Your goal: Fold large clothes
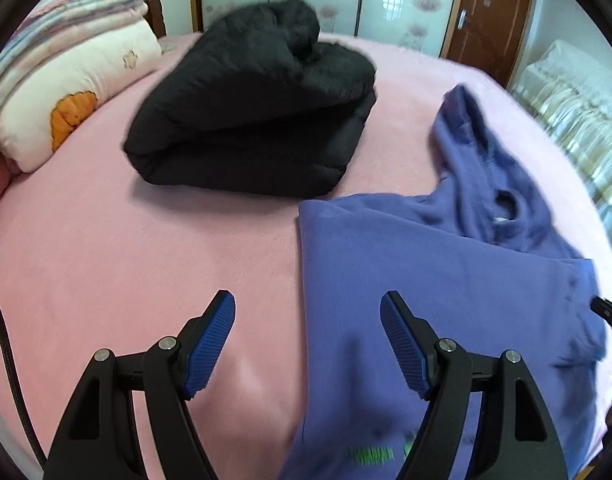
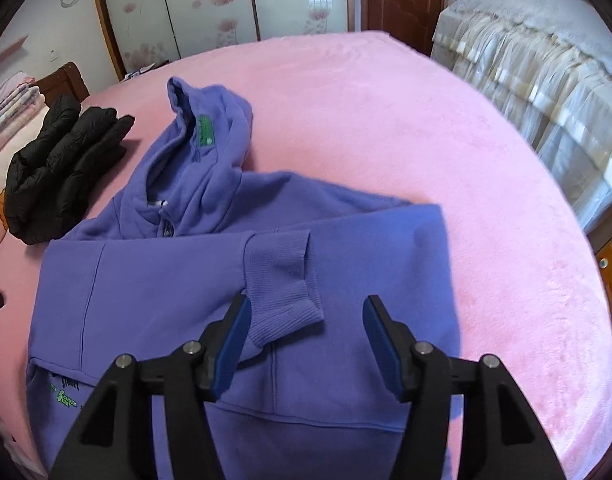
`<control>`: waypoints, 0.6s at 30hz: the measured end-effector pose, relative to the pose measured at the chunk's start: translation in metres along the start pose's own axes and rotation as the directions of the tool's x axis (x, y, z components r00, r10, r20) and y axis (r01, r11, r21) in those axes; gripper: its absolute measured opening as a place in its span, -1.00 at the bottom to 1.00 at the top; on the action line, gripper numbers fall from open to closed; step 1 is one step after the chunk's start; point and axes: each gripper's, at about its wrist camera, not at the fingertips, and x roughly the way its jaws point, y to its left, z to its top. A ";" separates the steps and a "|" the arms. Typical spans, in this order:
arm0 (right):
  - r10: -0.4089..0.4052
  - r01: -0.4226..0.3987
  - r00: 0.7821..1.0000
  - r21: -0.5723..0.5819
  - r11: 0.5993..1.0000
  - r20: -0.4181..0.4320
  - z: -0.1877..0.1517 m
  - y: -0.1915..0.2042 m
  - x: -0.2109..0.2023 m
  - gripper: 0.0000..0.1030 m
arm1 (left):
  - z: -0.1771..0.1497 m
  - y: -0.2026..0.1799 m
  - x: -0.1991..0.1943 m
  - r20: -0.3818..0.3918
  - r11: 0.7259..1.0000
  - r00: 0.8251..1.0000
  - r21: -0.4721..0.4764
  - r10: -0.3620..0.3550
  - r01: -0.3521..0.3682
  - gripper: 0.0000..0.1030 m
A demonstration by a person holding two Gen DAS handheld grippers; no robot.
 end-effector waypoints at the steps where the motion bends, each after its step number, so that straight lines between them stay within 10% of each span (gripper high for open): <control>1: 0.015 -0.015 1.000 0.001 1.000 -0.019 0.000 0.002 0.007 0.13 | 0.002 0.000 0.010 -0.018 1.000 1.000 -0.004 0.009 -0.009 0.44; 8: -0.091 0.092 0.996 -0.065 0.994 0.024 0.005 0.025 0.026 0.13 | 0.006 -0.015 0.018 0.025 0.996 0.997 -0.052 0.068 -0.067 0.21; 18: 0.043 -0.028 0.995 -0.167 0.986 0.088 0.020 0.090 0.019 0.03 | 0.004 -0.075 0.016 0.004 0.986 0.986 -0.008 -0.167 0.167 0.21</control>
